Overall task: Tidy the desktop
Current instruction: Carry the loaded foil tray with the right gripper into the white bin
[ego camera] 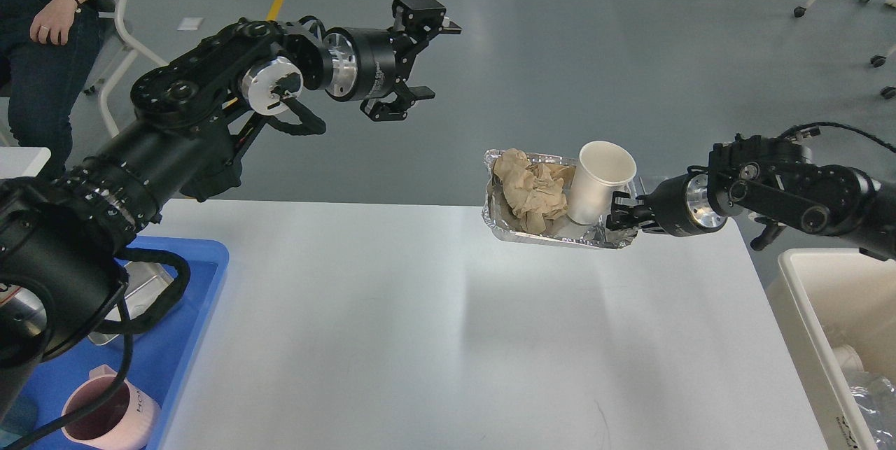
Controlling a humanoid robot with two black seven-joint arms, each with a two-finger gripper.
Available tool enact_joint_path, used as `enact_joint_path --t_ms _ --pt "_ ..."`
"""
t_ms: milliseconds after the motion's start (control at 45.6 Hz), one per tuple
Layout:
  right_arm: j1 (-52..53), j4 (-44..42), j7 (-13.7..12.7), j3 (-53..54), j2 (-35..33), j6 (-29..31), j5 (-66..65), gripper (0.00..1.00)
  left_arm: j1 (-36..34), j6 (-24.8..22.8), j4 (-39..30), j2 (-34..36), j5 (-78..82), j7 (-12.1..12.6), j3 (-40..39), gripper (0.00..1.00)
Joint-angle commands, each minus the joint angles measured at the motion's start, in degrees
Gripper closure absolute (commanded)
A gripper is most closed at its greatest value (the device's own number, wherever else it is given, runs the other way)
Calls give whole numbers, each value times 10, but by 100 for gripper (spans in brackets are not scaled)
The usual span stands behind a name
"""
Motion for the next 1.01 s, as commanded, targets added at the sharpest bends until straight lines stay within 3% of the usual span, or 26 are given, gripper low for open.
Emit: enact_joint_path --t_ms 0,154,417,702,987 --pt "-31 -3 0 32 -47 -1 21 100 59 -1 3 21 -35 -3 -94 2" --pt "-73 -7 0 58 -109 -29 62 100 140 -8 2 41 -37 -4 -151 2" --pt "-142 -4 1 94 -177 -114 144 100 207 -9 3 55 -42 -12 -235 2" --pt "-216 -9 11 103 -208 -192 188 100 248 -9 3 55 -44 -43 -240 2" --pt "-292 -45 34 103 -225 -224 264 100 253 -9 2 56 -43 -44 -240 2"
